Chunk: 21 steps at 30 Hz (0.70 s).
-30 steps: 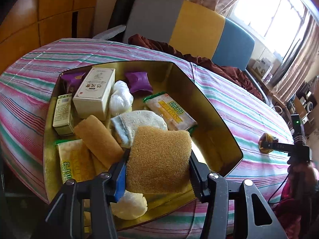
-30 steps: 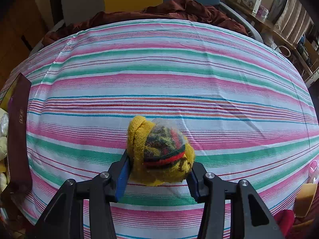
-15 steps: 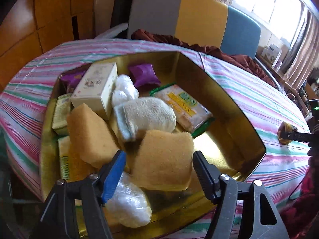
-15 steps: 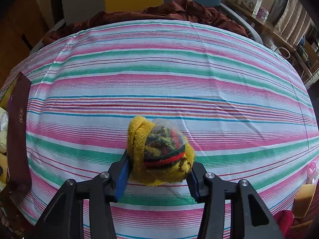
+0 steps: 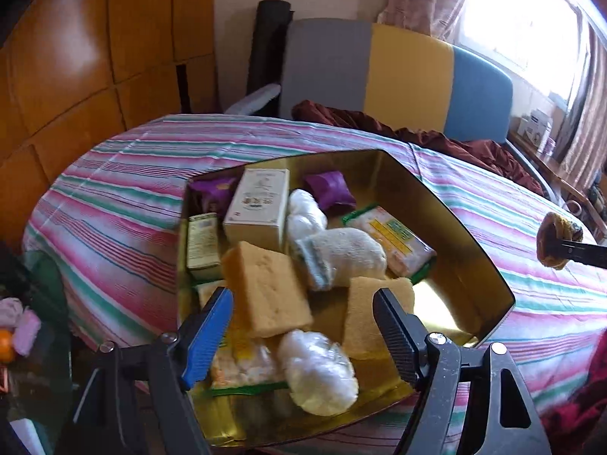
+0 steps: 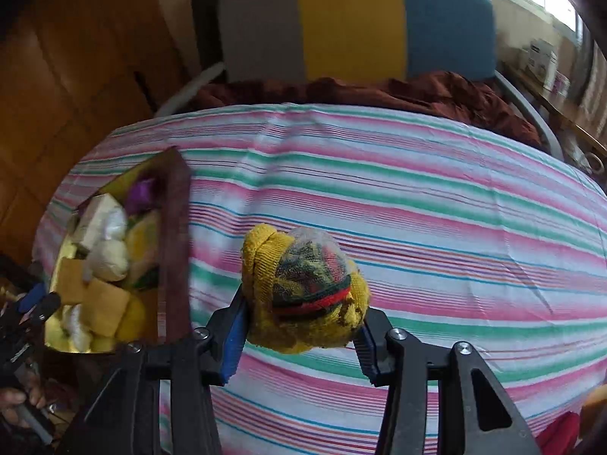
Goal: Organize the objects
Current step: 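Carry the yellow sock bundle into the gold tray and open the right gripper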
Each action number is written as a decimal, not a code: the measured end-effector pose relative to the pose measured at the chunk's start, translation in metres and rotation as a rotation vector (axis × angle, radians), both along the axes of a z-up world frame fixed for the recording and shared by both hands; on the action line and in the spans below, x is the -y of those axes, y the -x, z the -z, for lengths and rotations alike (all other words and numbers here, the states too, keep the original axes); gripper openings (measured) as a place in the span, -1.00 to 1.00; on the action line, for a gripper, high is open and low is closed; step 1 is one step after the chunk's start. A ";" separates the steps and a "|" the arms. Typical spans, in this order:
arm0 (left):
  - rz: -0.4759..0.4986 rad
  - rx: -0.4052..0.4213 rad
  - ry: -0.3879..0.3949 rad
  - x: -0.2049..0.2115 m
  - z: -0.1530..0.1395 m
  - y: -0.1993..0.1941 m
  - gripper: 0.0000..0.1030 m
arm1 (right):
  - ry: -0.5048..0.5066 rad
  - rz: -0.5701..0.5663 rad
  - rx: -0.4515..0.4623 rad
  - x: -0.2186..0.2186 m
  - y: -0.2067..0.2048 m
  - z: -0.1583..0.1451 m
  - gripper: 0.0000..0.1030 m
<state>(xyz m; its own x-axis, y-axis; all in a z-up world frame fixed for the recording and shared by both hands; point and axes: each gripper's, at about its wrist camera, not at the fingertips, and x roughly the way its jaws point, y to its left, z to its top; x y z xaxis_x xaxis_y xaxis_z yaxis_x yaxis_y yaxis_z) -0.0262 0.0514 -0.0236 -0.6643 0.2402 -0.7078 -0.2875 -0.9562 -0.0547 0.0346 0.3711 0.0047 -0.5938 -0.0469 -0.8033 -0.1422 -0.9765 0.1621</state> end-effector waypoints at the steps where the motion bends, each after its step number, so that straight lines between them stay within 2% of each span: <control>1: -0.014 -0.008 0.000 0.003 -0.002 0.000 0.58 | -0.001 -0.050 -0.015 0.019 0.006 -0.003 -0.05; 4: -0.043 -0.029 -0.002 0.010 -0.006 0.000 0.64 | 0.004 -0.178 -0.018 0.070 0.021 -0.002 -0.05; 8: -0.064 -0.047 0.003 0.015 -0.009 -0.001 0.72 | -0.058 -0.263 0.029 0.113 0.040 0.016 -0.05; 14: -0.096 -0.045 0.010 0.021 -0.007 -0.001 0.92 | -0.223 -0.336 0.119 0.140 0.054 0.045 0.05; 17: -0.109 -0.043 0.010 0.023 -0.006 0.000 0.99 | -0.236 -0.350 0.144 0.142 0.055 0.053 0.09; 21: -0.127 -0.041 0.016 0.025 -0.006 0.001 0.99 | -0.227 -0.338 0.154 0.139 0.054 0.059 0.26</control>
